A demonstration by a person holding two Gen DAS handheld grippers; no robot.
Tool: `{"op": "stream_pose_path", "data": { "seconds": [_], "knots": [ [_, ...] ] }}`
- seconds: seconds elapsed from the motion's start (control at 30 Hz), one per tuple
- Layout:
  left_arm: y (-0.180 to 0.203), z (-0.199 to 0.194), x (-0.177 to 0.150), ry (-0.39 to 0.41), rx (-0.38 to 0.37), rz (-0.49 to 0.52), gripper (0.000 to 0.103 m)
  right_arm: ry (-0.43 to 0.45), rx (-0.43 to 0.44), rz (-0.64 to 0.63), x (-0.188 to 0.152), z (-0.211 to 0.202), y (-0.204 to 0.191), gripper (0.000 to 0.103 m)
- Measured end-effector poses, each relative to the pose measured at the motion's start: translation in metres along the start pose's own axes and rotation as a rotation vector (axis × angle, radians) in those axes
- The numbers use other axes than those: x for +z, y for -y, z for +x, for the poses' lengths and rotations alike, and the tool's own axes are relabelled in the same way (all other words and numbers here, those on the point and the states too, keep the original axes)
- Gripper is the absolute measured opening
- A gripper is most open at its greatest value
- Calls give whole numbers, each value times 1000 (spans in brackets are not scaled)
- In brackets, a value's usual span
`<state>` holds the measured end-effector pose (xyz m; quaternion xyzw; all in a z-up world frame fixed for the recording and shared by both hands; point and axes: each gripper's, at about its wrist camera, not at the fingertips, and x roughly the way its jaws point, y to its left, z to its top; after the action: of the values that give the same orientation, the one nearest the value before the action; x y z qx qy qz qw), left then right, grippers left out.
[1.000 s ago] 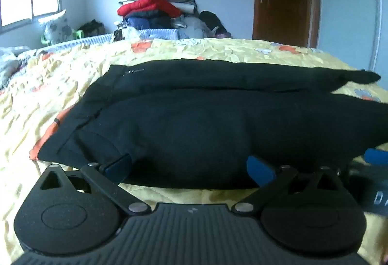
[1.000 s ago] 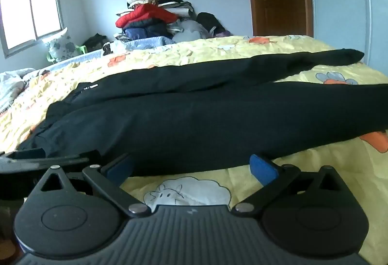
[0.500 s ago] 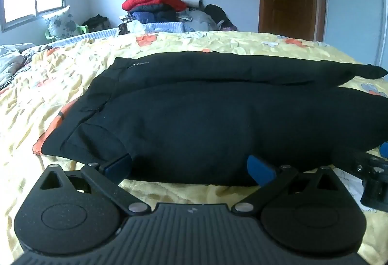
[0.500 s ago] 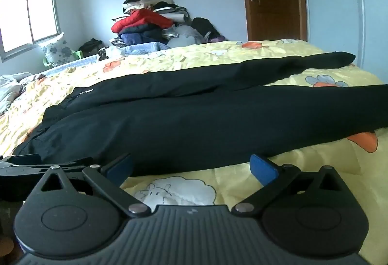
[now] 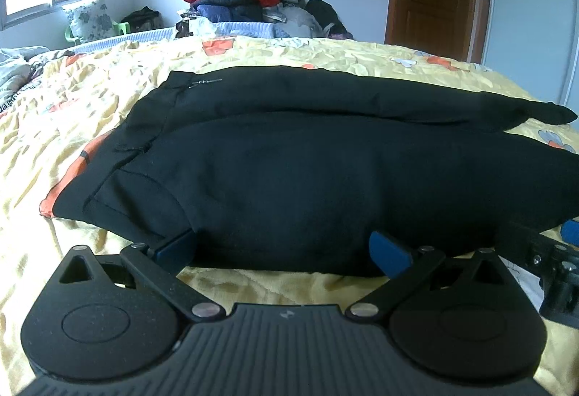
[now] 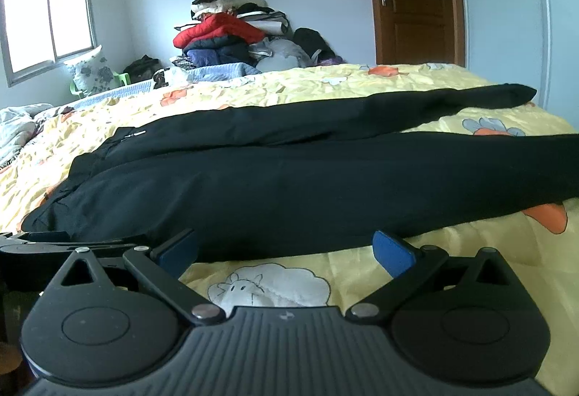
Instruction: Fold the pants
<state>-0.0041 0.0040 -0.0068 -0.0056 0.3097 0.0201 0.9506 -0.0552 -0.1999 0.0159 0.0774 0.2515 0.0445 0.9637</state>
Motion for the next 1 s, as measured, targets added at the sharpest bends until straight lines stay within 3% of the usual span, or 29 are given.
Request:
{"op": "stream_pose_path", "data": {
  "seconds": [1.0],
  "knots": [
    [-1, 6, 1, -14, -8, -8, 103, -59, -21, 34, 0, 6, 4, 103]
  ]
}}
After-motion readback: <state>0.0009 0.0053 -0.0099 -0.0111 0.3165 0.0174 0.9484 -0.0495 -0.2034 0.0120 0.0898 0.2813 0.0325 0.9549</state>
